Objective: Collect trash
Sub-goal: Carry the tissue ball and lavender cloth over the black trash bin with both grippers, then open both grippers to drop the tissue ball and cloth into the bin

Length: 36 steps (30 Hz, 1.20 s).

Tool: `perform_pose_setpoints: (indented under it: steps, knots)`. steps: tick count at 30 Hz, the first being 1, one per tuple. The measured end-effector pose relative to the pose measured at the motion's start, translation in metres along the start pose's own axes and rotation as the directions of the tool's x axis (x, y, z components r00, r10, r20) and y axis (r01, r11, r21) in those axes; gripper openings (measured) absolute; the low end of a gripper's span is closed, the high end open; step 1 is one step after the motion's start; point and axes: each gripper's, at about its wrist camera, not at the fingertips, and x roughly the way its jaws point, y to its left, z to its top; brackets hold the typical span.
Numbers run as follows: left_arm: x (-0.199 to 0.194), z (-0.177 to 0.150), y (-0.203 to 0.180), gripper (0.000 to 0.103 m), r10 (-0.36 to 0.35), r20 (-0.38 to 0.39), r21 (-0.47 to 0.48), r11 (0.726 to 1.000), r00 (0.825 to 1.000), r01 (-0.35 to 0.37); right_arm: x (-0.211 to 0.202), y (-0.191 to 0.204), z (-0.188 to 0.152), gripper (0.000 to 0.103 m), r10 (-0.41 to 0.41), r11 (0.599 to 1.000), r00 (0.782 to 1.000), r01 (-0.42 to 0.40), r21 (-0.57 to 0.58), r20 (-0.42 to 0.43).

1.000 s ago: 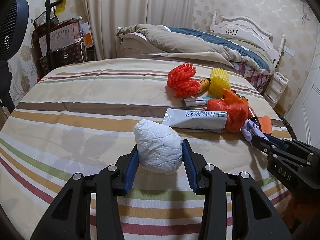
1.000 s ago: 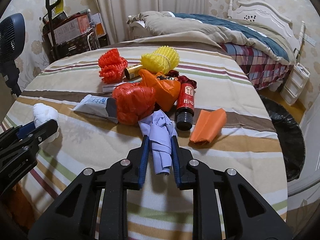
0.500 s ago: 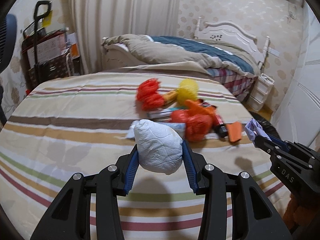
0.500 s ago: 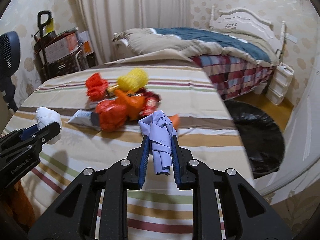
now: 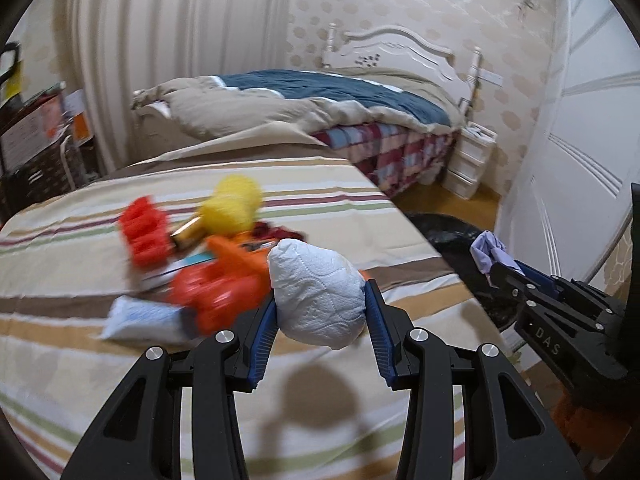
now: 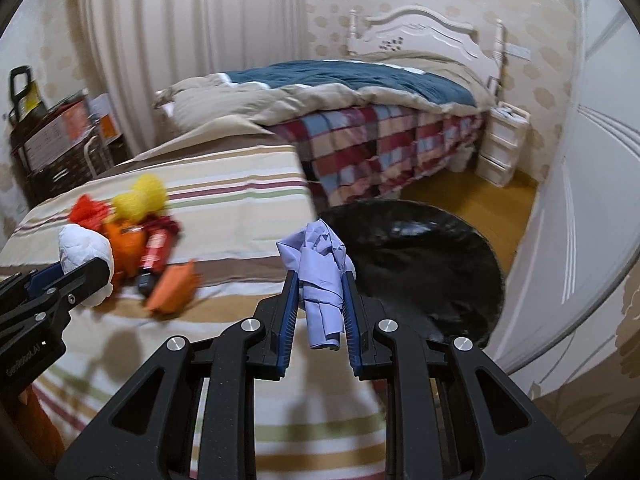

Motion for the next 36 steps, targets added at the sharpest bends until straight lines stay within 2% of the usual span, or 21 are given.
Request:
perform_pose_setpoints:
  steps: [12,28,30,32,34,36]
  knots:
    - [0.064,0.029,-0.071,0.043,-0.056,-0.050,0.099,0.993,0.997,0.060,0.044,-0.069,0.010,0.021,-0.064,0.992,0.997,0.067,0.105,-0.038]
    - [0.128,0.046,-0.125,0.043,-0.042,-0.140,0.172,0.983,0.989,0.066,0.087,-0.120,0.017,0.021,-0.089,0.979,0.991,0.105,0.176,-0.098]
    - [0.132,0.047,-0.127,0.046,-0.039,-0.153,0.172,0.983,0.988,0.065,0.091,-0.125,0.018,0.021,-0.092,0.977,0.990,0.110,0.182,-0.103]
    - [0.133,0.048,-0.127,0.056,-0.036,-0.153,0.168,0.984,0.988,0.062,0.094,-0.129,0.018,0.023,-0.097,0.975,0.990,0.116,0.189,-0.107]
    - [0.134,0.050,-0.124,0.067,-0.035,-0.148,0.156,0.986,0.988,0.058,0.096,-0.131,0.017,0.029,-0.099,0.973,0.989,0.120,0.199,-0.109]
    - [0.132,0.050,-0.123,0.072,-0.037,-0.141,0.146,0.988,0.989,0.057,0.098,-0.134,0.016,0.034,-0.106,0.970,0.988,0.128,0.207,-0.112]
